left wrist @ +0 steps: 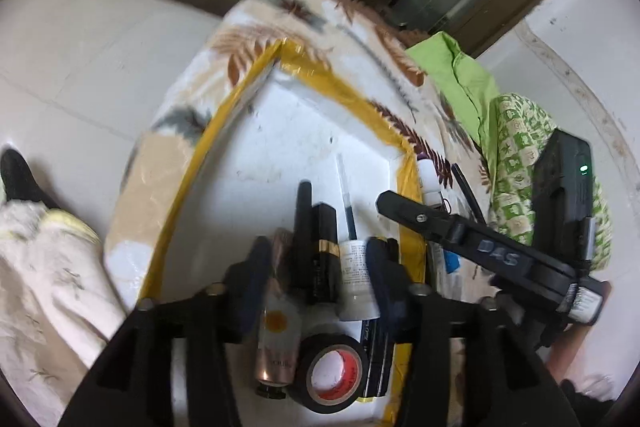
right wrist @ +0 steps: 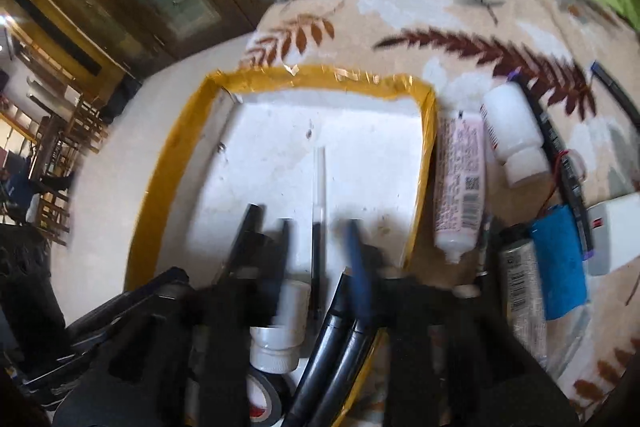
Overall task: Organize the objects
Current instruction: 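Carry the clear pen and black pen into the tray and open both tools, then move the right tool to the white charger block while the left tool approaches a clear pen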
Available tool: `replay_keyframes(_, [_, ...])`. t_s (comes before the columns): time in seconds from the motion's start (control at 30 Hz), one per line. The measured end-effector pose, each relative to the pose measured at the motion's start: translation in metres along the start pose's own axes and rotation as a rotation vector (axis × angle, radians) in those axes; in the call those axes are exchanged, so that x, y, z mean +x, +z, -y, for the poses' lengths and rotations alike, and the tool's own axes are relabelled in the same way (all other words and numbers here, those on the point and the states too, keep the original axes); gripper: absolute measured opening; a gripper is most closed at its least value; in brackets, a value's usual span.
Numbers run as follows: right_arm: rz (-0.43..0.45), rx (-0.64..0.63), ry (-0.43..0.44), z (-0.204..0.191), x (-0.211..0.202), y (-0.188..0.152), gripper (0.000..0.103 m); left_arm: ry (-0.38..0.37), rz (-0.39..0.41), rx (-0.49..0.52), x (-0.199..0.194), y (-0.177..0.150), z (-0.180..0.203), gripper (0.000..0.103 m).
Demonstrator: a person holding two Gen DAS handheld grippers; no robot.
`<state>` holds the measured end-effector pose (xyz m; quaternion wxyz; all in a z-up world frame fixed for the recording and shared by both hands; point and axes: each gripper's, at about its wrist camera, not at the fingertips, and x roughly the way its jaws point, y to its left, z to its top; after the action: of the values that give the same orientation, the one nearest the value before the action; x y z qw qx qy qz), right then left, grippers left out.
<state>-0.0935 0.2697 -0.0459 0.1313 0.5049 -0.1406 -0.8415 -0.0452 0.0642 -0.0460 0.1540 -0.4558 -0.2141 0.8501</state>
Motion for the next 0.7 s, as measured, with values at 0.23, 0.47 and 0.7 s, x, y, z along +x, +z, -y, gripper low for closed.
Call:
replay_keyframes(0.23, [0.087, -0.115, 0.056, -0.006, -0.050, -0.012, 0.049, 0.022, 0.154, 0.080, -0.039, -0.015, 0.037, 0.076])
replay_keyframes(0.47, [0.065, -0.124, 0.109, 0.038, -0.093, -0.045, 0.049, 0.019, 0.148, 0.122, -0.046, -0.042, 0.094, 0.076])
replay_keyframes(0.7, [-0.077, -0.038, 0.178, 0.105, -0.110, -0.072, 0.049, 0.059, 0.093, 0.279, -0.030, -0.065, 0.168, 0.076])
